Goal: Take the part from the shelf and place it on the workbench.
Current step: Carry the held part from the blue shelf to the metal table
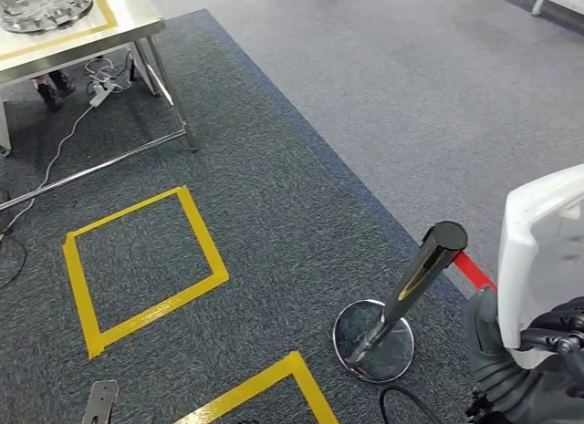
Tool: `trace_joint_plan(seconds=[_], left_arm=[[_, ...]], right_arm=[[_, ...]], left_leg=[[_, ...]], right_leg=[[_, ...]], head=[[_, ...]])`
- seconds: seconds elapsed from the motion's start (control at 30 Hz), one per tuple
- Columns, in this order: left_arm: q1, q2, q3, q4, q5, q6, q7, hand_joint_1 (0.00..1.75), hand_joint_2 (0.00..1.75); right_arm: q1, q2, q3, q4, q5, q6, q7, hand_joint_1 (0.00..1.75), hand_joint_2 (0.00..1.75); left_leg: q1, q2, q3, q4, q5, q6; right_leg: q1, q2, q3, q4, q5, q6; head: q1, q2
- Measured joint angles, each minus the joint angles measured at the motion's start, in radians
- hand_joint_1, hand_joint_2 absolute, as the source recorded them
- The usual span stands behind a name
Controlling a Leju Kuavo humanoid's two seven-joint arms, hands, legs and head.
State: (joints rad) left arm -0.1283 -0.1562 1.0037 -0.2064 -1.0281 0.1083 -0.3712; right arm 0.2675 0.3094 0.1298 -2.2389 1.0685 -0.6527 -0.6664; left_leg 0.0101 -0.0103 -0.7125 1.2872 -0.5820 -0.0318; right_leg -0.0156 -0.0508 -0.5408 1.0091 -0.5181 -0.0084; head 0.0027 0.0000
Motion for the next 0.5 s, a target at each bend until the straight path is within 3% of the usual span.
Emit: trace_joint_plan(seconds=[0.03,0.1,0.17,0.23,0.27,0.33,0.37,0.43,0.47,0.5], left_arm=[[0.001,0.000,0.000,0.000,0.000,0.000,0.000,0.00,1.75],[0.001,0.000,0.000,0.000,0.000,0.001,0.000,0.00,1.75],[0.000,0.000,0.000,0.000,0.000,0.002,0.000,0.00,1.75],[0.001,0.001,0.000,0.000,0.000,0.003,0.000,0.00,1.75],[0.003,0.001,0.000,0.000,0.000,0.003,0.000,0.00,1.75],[0.003,0.000,0.000,0.000,0.000,0.003,0.000,0.00,1.75],[0.002,-0.001,0.000,0.000,0.000,0.003,0.000,0.00,1.75],[0.000,0.000,0.000,0.000,0.000,0.004,0.000,0.00,1.75],[0.001,0.000,0.000,0.000,0.000,0.004,0.000,0.00,1.75],[0.001,0.000,0.000,0.000,0.000,0.004,0.000,0.00,1.75]], right_arm=[[0.000,0.000,0.000,0.000,0.000,0.000,0.000,1.75,1.75],[0.000,0.000,0.000,0.000,-0.001,0.000,0.000,1.75,1.75],[0.000,0.000,0.000,0.000,-0.002,0.000,0.000,1.75,1.75],[0.000,0.000,0.000,0.000,-0.003,0.000,0.000,1.75,1.75],[0.000,0.000,0.000,0.000,-0.004,0.000,0.000,1.75,1.75],[0.000,0.000,-0.001,0.000,-0.005,0.000,-0.001,1.75,1.75],[0.000,0.000,-0.001,0.000,-0.005,0.000,-0.001,1.75,1.75],[0.001,-0.001,-0.002,0.000,-0.006,0.000,-0.001,1.75,1.75],[0.001,-0.001,-0.002,0.000,-0.006,0.000,-0.001,1.75,1.75],[0.001,-0.001,-0.002,0.000,-0.006,0.000,-0.001,1.75,1.75]], left_leg=[[0.000,0.007,0.029,-0.055,0.035,0.002],[-0.008,0.057,0.101,-0.196,0.092,0.012],[-0.018,0.091,0.132,-0.263,0.106,0.025],[-0.020,0.073,0.129,-0.268,0.105,0.035],[-0.018,0.061,0.132,-0.273,0.107,0.040],[-0.010,0.037,0.140,-0.284,0.112,0.051],[-0.008,0.025,0.141,-0.285,0.113,0.054],[-0.007,-0.001,0.140,-0.285,0.114,0.058],[-0.007,-0.015,0.140,-0.284,0.113,0.058],[-0.007,-0.030,0.141,-0.284,0.113,0.058]], right_leg=[[0.000,-0.013,0.005,0.000,-0.003,0.002],[0.004,-0.036,0.014,0.001,-0.011,0.008],[0.009,-0.055,0.019,0.001,-0.018,0.018],[0.012,-0.075,0.026,-0.003,-0.022,0.028],[0.011,-0.071,0.028,-0.001,-0.028,0.034],[0.008,-0.028,0.012,0.043,-0.061,0.044],[0.006,0.007,-0.016,0.100,-0.091,0.046],[0.004,0.044,-0.089,0.241,-0.146,0.049],[0.004,0.048,-0.116,0.282,-0.152,0.049],[0.004,0.049,-0.126,0.287,-0.136,0.049]], head=[[0.000,0.000],[0.000,0.000],[0.000,0.000],[0.000,0.000],[0.000,0.000],[0.005,0.000],[0.009,0.000],[0.014,0.000],[0.014,0.000],[0.014,0.000]])
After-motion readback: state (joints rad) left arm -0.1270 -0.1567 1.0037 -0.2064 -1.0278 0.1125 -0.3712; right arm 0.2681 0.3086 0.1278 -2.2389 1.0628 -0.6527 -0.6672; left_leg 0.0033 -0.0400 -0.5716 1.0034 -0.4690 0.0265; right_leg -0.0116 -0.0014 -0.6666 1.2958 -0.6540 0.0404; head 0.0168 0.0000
